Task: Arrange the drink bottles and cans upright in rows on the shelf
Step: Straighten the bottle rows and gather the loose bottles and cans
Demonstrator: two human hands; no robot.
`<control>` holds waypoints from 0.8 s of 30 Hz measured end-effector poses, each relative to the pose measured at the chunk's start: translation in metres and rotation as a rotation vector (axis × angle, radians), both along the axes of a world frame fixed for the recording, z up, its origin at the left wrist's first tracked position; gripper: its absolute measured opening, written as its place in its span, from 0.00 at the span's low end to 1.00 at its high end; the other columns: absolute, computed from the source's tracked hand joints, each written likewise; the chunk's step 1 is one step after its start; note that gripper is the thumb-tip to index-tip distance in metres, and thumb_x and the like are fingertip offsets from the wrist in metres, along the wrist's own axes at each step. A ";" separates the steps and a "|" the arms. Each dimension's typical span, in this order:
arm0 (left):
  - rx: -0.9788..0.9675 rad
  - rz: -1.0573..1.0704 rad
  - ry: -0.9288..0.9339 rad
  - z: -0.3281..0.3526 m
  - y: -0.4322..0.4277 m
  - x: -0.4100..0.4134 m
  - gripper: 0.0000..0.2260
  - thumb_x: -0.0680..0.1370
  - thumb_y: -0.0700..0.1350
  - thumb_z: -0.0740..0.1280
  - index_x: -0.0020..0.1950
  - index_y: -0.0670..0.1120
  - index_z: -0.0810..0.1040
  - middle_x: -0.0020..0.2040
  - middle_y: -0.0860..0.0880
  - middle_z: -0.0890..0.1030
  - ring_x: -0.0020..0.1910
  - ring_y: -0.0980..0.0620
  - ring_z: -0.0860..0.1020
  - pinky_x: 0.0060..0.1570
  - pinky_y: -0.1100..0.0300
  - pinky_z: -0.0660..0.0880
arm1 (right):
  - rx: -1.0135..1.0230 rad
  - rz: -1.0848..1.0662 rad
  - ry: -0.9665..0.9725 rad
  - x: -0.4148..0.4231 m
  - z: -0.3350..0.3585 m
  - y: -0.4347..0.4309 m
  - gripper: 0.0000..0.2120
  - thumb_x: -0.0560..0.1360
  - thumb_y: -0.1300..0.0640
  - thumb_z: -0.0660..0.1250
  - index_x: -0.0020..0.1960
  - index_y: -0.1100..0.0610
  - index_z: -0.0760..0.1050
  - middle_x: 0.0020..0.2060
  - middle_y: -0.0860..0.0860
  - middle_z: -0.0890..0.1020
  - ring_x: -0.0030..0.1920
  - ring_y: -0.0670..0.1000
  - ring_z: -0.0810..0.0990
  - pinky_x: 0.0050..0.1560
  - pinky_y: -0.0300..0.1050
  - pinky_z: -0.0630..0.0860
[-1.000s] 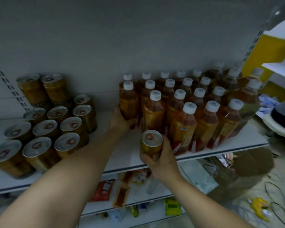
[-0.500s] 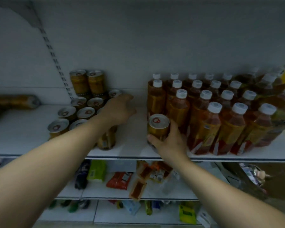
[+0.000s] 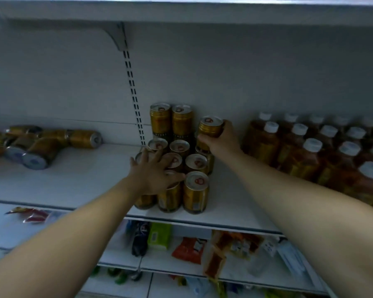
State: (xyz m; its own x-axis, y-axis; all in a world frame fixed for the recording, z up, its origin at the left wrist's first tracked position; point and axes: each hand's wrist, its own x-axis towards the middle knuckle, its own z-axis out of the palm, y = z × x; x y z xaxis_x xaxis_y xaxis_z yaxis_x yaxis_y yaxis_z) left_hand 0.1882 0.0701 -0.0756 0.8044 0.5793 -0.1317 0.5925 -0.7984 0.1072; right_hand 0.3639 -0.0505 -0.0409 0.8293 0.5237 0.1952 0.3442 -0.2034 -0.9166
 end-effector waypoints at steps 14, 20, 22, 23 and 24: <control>0.032 0.002 -0.059 -0.008 0.003 -0.001 0.46 0.57 0.83 0.38 0.73 0.67 0.44 0.78 0.55 0.43 0.76 0.43 0.39 0.69 0.36 0.46 | 0.094 -0.041 -0.016 0.038 -0.013 0.043 0.31 0.71 0.48 0.73 0.70 0.50 0.64 0.62 0.47 0.76 0.57 0.45 0.73 0.53 0.40 0.67; 0.015 0.030 -0.014 -0.003 -0.002 0.000 0.47 0.56 0.83 0.37 0.73 0.67 0.43 0.78 0.55 0.42 0.76 0.43 0.39 0.70 0.36 0.46 | 0.061 0.035 0.029 0.040 -0.026 0.051 0.37 0.72 0.54 0.73 0.75 0.52 0.57 0.70 0.52 0.70 0.68 0.52 0.70 0.64 0.44 0.66; 0.005 0.031 -0.002 -0.001 -0.003 0.000 0.47 0.56 0.83 0.38 0.73 0.67 0.43 0.78 0.55 0.41 0.76 0.43 0.38 0.70 0.36 0.45 | 0.018 0.045 0.014 0.044 -0.025 0.053 0.40 0.71 0.54 0.74 0.75 0.52 0.56 0.71 0.52 0.68 0.68 0.53 0.69 0.63 0.45 0.66; 0.003 0.030 0.003 0.000 -0.003 0.000 0.47 0.56 0.83 0.38 0.73 0.66 0.44 0.78 0.55 0.41 0.76 0.43 0.38 0.70 0.36 0.45 | -0.007 0.059 0.027 0.045 -0.025 0.051 0.40 0.70 0.54 0.75 0.75 0.51 0.56 0.70 0.52 0.68 0.68 0.54 0.69 0.61 0.46 0.67; -0.003 0.031 0.007 0.001 -0.003 0.001 0.47 0.56 0.82 0.39 0.73 0.66 0.44 0.78 0.55 0.41 0.76 0.44 0.38 0.70 0.36 0.45 | -0.025 0.078 0.054 0.045 -0.025 0.049 0.40 0.70 0.55 0.75 0.75 0.50 0.56 0.70 0.52 0.69 0.68 0.54 0.70 0.58 0.45 0.67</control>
State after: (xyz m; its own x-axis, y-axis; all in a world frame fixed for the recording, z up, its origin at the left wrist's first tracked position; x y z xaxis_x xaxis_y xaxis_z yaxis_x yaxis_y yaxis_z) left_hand 0.1891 0.0676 -0.0743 0.7851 0.6037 -0.1386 0.6178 -0.7792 0.1056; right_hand 0.4092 -0.0015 -0.0661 0.7948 0.5912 0.1370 0.3098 -0.2011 -0.9293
